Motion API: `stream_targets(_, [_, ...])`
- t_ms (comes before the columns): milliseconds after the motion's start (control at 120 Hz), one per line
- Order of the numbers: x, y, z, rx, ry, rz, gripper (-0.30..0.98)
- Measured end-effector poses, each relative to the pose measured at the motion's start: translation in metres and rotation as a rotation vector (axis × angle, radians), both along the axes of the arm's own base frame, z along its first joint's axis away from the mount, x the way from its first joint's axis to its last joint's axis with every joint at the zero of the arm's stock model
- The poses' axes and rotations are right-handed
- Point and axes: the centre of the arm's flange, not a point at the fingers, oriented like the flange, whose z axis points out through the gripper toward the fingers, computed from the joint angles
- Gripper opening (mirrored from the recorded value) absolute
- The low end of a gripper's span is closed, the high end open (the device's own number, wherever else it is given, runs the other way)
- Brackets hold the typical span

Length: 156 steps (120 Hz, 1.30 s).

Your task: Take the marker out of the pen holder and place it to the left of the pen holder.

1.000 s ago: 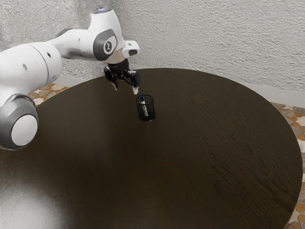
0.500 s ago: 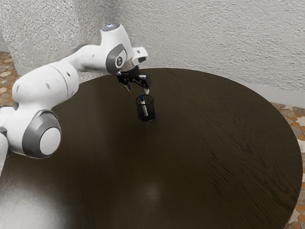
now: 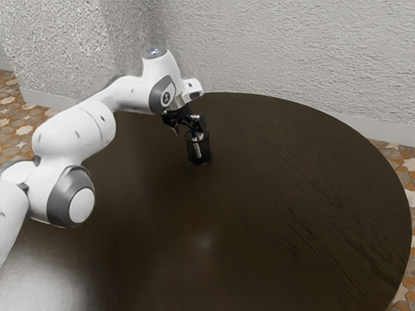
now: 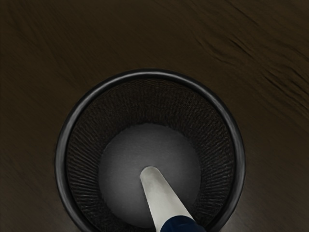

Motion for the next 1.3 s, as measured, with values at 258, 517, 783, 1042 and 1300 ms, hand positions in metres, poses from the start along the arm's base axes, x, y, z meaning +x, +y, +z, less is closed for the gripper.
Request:
stream_targets(258, [0.002,-0.001,0.004,0.002,-0.016,-0.008,0.49])
stream_targets(517, [0.004,-0.005,0.01,-0.003,-0.047,-0.02,0.24])
stream_targets(783, [0.005,-0.005,0.005,0.0,-0.055,-0.026,0.01])
stream_targets(1042, [0.003,-0.008,0.045,0.013,-0.101,-0.026,-0.07])
stream_targets(1300, [-0.018,-0.004,0.143,0.025,-0.176,-0.019,-0.09])
